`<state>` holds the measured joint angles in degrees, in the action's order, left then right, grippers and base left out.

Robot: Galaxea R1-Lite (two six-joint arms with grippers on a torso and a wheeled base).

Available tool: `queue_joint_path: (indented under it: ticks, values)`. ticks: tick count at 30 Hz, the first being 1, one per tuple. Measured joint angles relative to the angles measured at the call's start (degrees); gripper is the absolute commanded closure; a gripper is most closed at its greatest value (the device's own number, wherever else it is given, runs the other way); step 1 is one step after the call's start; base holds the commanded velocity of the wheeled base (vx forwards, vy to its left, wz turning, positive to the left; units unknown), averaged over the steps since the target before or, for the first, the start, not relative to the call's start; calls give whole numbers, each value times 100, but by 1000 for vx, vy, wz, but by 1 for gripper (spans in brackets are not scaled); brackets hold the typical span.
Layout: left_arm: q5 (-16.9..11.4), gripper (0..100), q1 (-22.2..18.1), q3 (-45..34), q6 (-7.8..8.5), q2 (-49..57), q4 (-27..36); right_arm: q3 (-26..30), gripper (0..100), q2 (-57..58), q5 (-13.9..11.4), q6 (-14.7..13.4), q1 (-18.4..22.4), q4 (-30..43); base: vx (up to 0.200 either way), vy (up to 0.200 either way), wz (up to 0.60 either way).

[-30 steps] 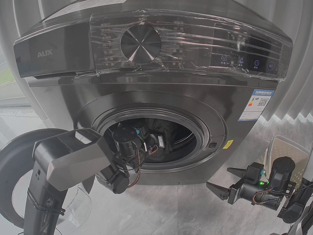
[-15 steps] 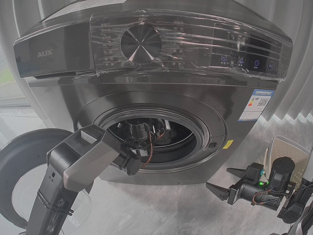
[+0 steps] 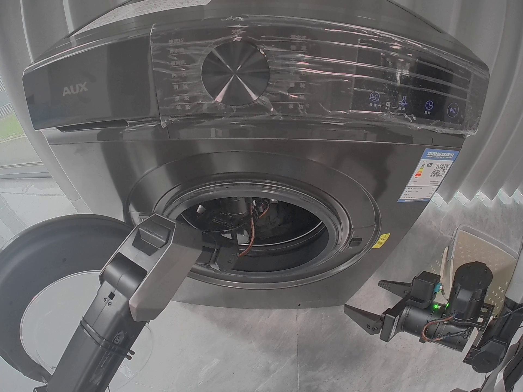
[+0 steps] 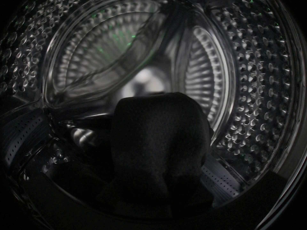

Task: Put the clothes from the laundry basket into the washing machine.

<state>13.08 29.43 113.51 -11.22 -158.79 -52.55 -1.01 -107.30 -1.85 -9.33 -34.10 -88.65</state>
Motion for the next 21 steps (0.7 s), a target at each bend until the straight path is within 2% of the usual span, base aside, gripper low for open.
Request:
queue_joint_path:
  ticks: [21]
  values:
    - [9,100,-68,110,-20,-179,0,0,0,-2,-2,0,-11,0,0,0,0]
